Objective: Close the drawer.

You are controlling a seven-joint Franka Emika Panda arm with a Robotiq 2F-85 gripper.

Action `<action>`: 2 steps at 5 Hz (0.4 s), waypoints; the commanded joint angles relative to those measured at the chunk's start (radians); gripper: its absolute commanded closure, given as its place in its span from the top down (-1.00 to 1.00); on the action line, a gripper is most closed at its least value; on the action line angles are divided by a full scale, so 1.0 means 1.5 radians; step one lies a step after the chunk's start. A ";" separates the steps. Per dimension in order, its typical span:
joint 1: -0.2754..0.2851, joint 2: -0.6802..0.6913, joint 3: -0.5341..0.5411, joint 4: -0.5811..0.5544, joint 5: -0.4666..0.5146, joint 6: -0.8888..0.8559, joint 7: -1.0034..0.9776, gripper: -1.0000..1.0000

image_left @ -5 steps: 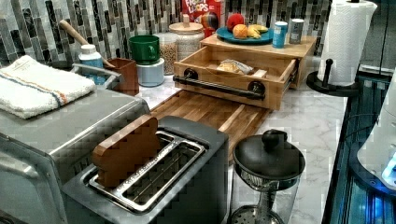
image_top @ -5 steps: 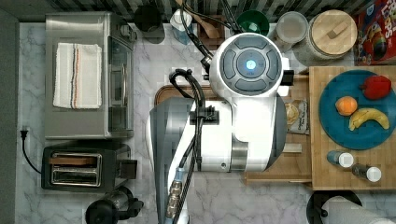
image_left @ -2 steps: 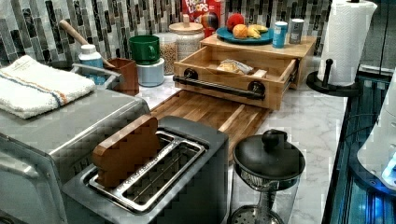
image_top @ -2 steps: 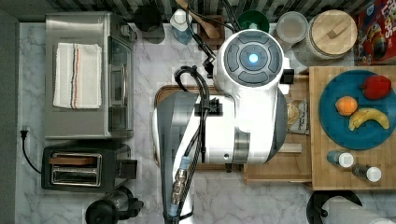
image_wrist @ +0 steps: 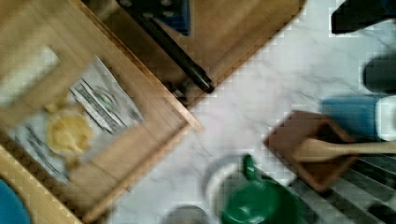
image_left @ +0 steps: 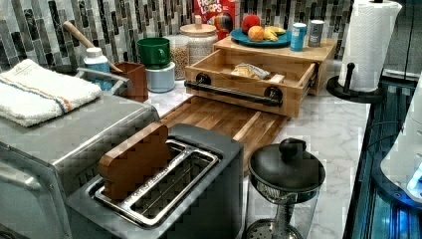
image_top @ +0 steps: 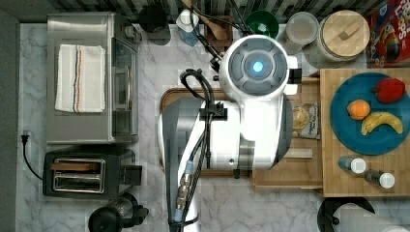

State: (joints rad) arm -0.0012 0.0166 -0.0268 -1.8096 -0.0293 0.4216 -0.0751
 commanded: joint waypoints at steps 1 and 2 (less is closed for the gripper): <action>0.074 -0.034 0.071 -0.163 0.016 0.126 -0.107 1.00; 0.063 -0.031 0.086 -0.207 0.025 0.164 -0.154 0.94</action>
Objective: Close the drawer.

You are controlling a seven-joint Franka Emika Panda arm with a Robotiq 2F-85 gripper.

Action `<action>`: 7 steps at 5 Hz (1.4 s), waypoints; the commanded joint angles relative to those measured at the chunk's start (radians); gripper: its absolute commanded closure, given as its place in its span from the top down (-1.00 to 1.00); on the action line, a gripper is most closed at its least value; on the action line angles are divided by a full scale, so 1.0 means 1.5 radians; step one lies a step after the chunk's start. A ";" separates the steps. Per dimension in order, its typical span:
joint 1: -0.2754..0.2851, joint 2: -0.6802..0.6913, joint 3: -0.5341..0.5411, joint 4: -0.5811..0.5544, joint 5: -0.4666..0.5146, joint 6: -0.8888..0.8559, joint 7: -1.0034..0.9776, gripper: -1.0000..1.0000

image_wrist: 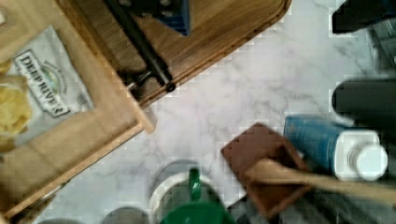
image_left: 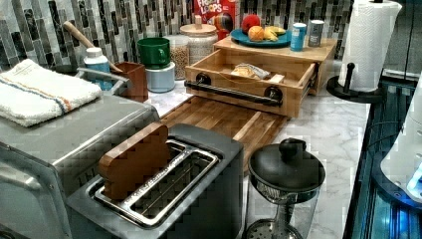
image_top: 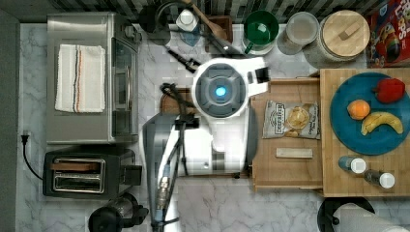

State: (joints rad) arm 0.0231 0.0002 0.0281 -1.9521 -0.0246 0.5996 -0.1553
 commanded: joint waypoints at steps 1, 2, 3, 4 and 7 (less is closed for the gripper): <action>0.034 -0.002 0.055 -0.133 0.016 0.069 -0.161 -1.00; 0.046 0.016 0.032 -0.170 0.033 0.119 -0.232 -1.00; 0.040 0.032 0.035 -0.209 -0.002 0.182 -0.237 -1.00; 0.027 0.057 0.036 -0.217 0.004 0.206 -0.278 -1.00; -0.002 0.098 0.010 -0.223 -0.046 0.246 -0.311 -1.00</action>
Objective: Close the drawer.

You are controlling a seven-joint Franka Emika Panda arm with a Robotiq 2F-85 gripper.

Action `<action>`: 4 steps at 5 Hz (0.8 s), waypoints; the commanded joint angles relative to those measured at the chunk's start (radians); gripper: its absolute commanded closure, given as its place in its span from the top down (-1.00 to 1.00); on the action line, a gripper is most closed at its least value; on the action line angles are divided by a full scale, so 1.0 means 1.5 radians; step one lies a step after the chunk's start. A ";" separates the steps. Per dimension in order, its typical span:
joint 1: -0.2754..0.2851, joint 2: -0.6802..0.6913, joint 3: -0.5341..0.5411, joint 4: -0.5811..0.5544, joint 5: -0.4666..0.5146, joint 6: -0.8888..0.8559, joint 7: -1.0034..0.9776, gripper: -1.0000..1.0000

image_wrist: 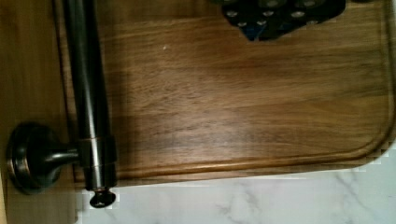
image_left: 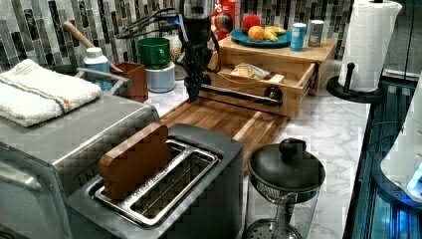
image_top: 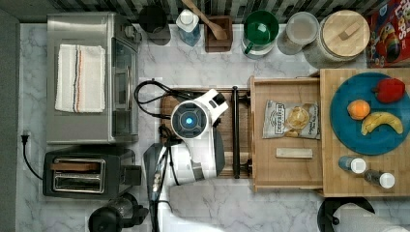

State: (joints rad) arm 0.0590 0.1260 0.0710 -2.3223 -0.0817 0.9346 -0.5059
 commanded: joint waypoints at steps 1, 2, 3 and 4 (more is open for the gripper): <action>-0.035 0.015 -0.039 0.024 -0.005 0.016 -0.126 -1.00; -0.068 0.003 -0.049 0.021 0.001 0.011 -0.206 -1.00; -0.107 0.010 -0.053 0.031 -0.015 0.015 -0.258 -1.00; -0.126 0.027 -0.075 0.041 -0.014 0.032 -0.298 -1.00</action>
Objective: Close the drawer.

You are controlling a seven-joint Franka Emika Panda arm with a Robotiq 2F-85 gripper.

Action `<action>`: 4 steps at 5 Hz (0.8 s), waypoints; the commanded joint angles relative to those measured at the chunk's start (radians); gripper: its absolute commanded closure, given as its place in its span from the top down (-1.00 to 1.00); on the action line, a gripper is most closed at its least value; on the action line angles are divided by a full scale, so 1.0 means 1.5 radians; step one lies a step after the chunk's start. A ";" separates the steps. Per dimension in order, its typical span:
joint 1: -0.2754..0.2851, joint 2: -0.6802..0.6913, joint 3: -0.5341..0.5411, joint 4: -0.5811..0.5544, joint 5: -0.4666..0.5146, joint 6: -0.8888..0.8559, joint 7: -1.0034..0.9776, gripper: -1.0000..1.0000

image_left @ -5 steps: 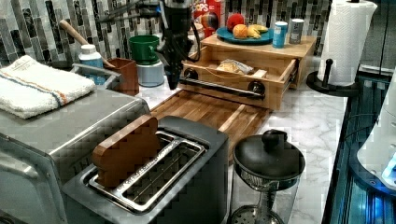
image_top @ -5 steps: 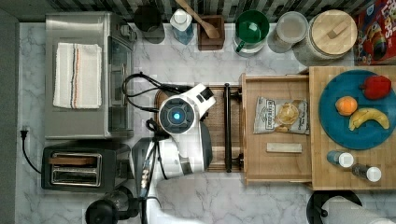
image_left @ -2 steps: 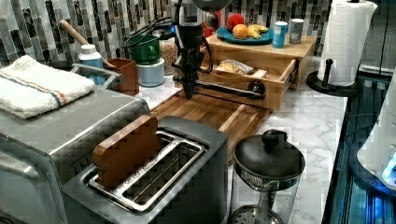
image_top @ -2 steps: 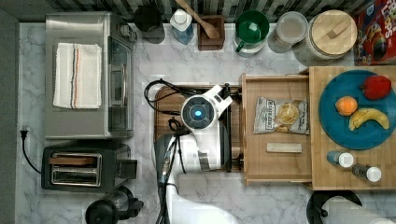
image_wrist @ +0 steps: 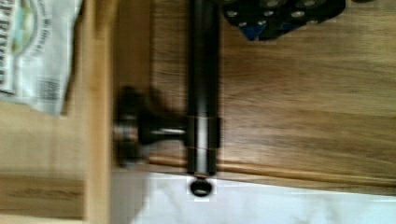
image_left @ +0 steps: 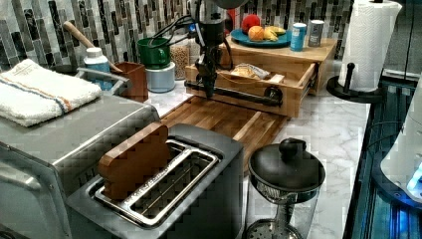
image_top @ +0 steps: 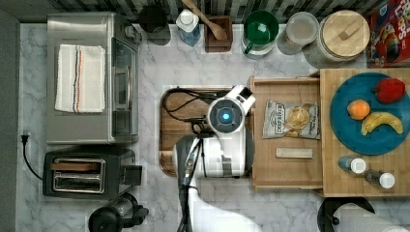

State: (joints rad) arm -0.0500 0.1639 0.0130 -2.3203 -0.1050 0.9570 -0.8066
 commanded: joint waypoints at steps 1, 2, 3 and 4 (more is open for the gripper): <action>-0.071 0.015 -0.052 0.057 0.008 0.007 -0.132 -1.00; -0.101 0.016 -0.063 0.063 0.014 0.012 -0.189 -1.00; -0.132 0.038 -0.075 0.089 0.030 -0.001 -0.254 -1.00; -0.162 0.064 -0.088 0.114 0.050 0.003 -0.303 -1.00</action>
State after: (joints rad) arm -0.1740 0.2330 -0.0291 -2.2520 -0.0564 0.9561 -1.1455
